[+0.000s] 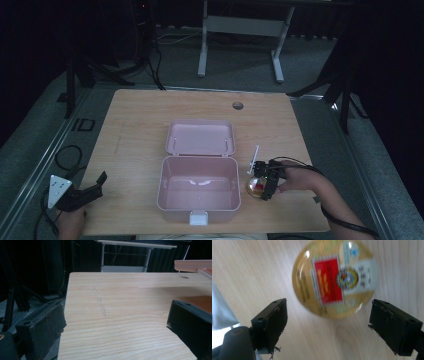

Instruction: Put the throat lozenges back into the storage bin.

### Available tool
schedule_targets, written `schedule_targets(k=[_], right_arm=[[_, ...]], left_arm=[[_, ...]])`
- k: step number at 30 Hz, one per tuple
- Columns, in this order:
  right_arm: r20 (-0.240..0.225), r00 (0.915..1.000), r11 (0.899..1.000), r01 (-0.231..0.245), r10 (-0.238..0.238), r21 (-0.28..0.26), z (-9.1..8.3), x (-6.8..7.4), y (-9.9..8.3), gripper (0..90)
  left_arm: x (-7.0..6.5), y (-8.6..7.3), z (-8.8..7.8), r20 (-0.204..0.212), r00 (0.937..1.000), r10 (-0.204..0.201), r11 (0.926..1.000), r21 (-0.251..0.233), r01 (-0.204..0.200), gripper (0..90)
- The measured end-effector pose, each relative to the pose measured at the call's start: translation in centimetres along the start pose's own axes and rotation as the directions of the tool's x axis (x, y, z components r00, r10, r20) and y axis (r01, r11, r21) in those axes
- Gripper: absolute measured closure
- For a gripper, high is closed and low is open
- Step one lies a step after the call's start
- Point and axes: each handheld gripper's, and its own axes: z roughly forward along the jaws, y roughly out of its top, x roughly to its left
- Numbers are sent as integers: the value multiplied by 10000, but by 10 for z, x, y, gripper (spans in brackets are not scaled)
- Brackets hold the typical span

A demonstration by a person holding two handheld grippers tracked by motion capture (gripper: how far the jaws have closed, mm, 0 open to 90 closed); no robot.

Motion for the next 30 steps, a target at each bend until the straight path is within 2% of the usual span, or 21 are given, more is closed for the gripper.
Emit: schedule_targets(k=[7,9,11,13,16,20,26,30], right_arm=[[176,9991,9992,386,-386,-43,5,0,19,159],[229,9982,9985,546,-548,91,7,-1,21,174],[265,9984,9987,501,-505,122,8,0,21,193],[342,9967,9970,735,-743,249,7,0,21,196],[388,9968,9973,694,-703,242,6,1,21,204],[549,9960,9970,692,-711,359,-1,4,19,205],[370,9963,9963,762,-777,400,-15,7,14,206],[473,9961,9964,725,-745,445,-37,13,10,205]], left_arm=[[0,0,0,14,10000,-19,10000,-19,19,20],[0,0,0,27,10000,-19,10000,-20,19,20],[0,0,0,32,10000,-15,10000,-19,15,20],[0,0,0,29,10000,-10,10000,-12,10,20],[0,0,0,27,10000,-14,10000,-8,14,20],[0,0,0,27,10000,-1,10000,8,1,20],[0,0,0,24,10000,1,10000,16,-1,20],[0,0,0,23,10000,3,10000,18,-3,20]])
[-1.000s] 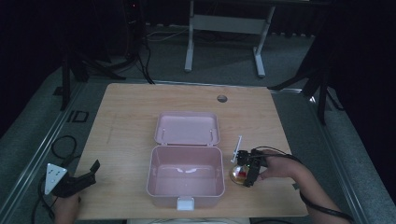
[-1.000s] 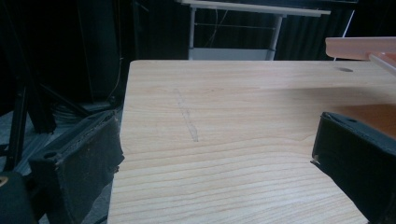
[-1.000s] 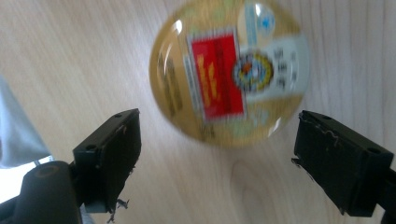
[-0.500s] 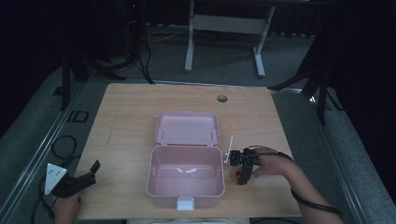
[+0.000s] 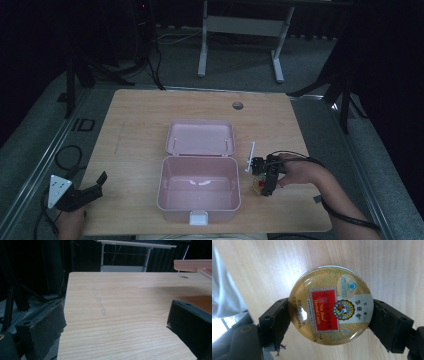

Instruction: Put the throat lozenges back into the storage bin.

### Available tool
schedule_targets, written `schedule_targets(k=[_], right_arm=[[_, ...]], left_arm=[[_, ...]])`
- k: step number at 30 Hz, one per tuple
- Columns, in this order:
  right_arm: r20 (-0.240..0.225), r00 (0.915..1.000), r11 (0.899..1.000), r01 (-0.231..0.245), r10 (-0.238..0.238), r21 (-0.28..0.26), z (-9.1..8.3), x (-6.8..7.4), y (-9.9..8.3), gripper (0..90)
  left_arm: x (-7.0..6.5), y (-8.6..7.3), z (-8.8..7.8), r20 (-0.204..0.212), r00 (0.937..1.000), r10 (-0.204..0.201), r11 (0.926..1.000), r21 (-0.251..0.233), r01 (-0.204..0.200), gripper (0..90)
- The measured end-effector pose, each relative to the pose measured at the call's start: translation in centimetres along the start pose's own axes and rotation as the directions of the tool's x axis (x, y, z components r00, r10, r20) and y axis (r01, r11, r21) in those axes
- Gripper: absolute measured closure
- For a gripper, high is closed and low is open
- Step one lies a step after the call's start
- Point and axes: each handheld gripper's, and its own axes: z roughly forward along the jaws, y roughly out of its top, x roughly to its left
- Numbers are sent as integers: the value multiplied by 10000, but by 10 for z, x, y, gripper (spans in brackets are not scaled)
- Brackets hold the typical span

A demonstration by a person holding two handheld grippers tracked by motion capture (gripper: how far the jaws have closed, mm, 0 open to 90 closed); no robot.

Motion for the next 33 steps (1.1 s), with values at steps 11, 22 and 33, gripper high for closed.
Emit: schedule_targets(k=[11,22,33], right_arm=[[349,9993,9994,-100,112,-328,-70,15,-6,206],[587,9979,9989,288,-266,-375,-107,32,7,206],[498,9925,9917,1141,-1112,-589,-116,47,42,206]], left_arm=[[0,0,0,-10,10000,-9,10000,12,9,20],[0,0,0,-10,10000,-18,10000,3,18,20],[0,0,0,5,10000,-35,10000,4,35,20]])
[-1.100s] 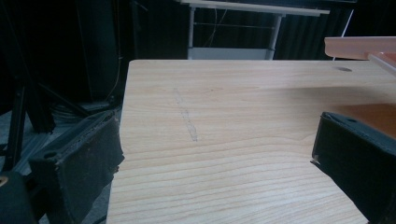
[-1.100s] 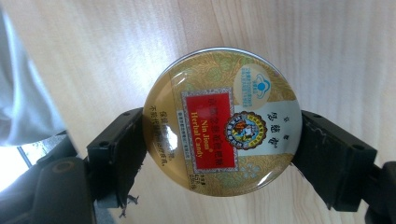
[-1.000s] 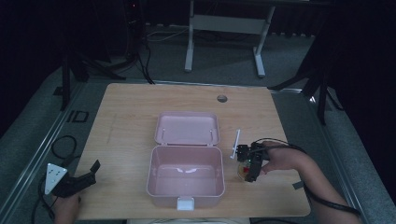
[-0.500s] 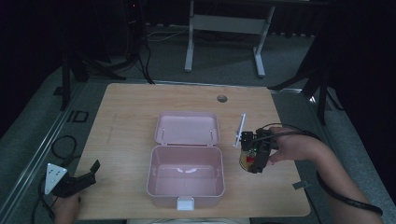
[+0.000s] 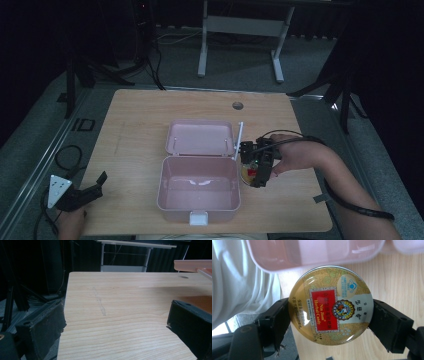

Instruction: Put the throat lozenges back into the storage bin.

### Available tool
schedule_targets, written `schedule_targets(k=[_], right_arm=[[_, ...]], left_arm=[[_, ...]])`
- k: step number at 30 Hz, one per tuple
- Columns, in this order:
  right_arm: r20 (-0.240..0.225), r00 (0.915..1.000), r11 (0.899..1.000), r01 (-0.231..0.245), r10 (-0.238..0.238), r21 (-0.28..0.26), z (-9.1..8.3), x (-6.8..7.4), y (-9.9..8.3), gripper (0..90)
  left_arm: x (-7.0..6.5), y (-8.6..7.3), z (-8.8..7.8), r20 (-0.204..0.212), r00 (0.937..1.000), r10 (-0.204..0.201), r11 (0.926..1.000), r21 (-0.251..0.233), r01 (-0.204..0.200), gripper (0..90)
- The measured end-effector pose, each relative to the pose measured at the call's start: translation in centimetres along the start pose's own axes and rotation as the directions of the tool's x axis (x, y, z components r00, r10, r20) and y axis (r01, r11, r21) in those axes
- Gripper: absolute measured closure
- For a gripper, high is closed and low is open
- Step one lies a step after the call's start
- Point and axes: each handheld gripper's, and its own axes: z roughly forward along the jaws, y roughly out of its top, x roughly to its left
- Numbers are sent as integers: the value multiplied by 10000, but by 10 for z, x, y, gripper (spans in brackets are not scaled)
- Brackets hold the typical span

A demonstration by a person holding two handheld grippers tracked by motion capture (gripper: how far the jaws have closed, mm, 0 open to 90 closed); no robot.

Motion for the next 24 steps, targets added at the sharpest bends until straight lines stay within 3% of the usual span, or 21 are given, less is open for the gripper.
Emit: schedule_targets(k=[6,12,19,24], right_arm=[[-148,9988,9988,472,-473,-104,1,4,23,206],[-369,9917,9922,1224,-1233,-238,2,14,56,206],[-457,9872,9883,1523,-1527,-114,10,16,71,206],[-631,9823,9842,1769,-1766,-8,26,15,77,206]], left_arm=[[0,0,0,23,10000,-7,10000,-4,7,20],[0,0,0,38,10000,-9,10000,-17,9,20],[0,0,0,61,10000,-15,10000,-16,15,20],[1,0,0,62,10000,-18,10000,-10,18,20]])
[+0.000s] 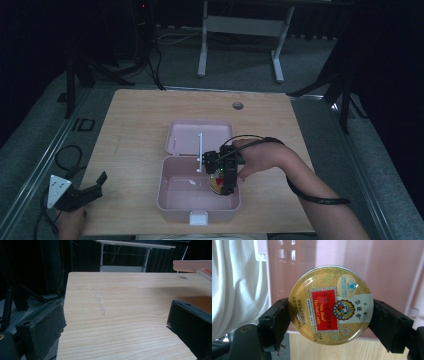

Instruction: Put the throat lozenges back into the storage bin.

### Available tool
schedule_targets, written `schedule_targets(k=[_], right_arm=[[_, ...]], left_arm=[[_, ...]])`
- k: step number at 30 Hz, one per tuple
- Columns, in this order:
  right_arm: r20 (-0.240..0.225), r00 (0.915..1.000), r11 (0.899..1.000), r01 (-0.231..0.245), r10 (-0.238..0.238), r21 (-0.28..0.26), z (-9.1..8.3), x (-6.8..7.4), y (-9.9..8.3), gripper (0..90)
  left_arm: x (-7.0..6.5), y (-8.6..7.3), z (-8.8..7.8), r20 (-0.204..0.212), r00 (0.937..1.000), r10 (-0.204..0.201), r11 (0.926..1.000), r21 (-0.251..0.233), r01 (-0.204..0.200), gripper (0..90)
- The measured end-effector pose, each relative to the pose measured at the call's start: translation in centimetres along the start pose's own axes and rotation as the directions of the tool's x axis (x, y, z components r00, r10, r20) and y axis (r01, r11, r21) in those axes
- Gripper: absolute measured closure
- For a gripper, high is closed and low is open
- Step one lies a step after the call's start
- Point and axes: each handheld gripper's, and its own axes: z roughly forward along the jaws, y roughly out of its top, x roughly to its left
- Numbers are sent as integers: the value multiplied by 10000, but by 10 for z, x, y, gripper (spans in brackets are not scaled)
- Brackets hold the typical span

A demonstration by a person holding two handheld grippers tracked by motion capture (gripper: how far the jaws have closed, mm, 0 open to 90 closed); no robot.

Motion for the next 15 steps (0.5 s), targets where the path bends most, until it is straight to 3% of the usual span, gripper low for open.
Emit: schedule_targets(k=[9,15], right_arm=[[-282,9995,9998,153,-150,124,25,-5,4,206],[-330,9992,9992,235,-224,327,51,-11,5,206]], left_arm=[[0,0,0,2,10000,10,10000,-8,-10,20],[0,0,0,3,10000,36,10000,-1,-36,20]])
